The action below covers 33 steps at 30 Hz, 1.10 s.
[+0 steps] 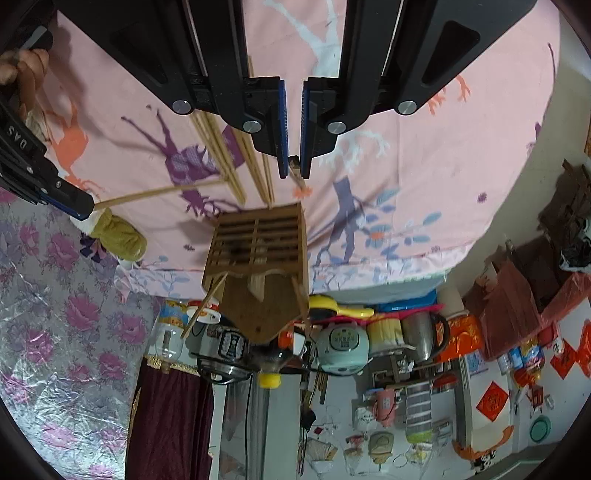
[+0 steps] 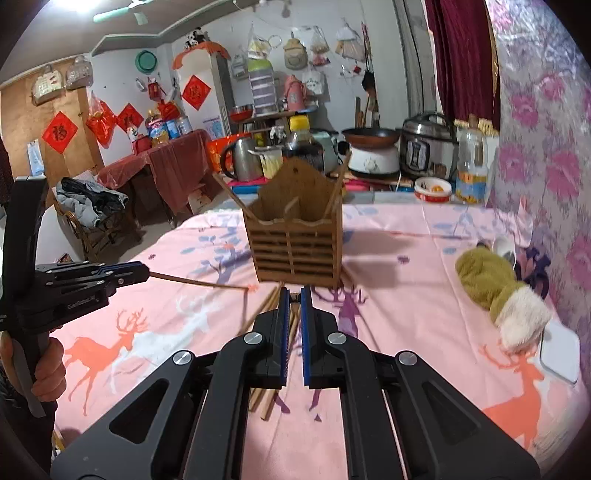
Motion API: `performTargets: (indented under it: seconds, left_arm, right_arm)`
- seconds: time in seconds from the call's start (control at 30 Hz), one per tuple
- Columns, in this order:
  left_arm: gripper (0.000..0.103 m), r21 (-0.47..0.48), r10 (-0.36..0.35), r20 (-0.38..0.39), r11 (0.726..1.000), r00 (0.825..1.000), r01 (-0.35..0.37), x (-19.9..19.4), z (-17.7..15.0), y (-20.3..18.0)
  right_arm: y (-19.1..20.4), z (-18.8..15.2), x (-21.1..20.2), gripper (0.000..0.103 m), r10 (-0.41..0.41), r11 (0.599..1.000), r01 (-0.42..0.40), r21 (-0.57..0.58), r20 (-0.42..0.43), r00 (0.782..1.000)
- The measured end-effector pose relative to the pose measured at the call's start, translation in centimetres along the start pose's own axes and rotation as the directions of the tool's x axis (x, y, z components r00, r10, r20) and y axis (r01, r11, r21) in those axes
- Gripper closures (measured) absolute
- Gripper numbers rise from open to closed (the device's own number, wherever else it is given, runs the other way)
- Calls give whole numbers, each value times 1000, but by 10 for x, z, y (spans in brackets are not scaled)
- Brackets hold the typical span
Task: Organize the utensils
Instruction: 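Lift the chopsticks and carry both tools over the wooden holder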
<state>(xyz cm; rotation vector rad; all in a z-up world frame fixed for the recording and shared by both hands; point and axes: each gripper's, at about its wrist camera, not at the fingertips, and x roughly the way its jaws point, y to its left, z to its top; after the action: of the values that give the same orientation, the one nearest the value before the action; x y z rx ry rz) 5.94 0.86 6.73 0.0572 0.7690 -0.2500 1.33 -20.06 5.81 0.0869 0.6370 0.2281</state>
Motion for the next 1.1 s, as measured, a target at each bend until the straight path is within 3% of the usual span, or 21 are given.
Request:
performTargets:
  seconds: [0.43,0.7,0.97,1.1]
  left_arm:
    - [97,32,2,48,999,999,-3,-9,58,-18]
    - [97,53,-26,123,998,992,20,-22,113,-35]
    - [97,12,-13,286,1000,958,10,-39,170,-39]
    - [97,-32,46,355,999,934,-37,-29,185,-34]
  right_arm:
    - [9,38,5,96,-9,1000,10,-18,47,999]
    - [9,78,8,96,2,1000,-2,-4,117,993]
    - [5,134,3,96,-35,999,26,36,276,960]
    - [-4,152,13,96,-96,994,72,82,353,931]
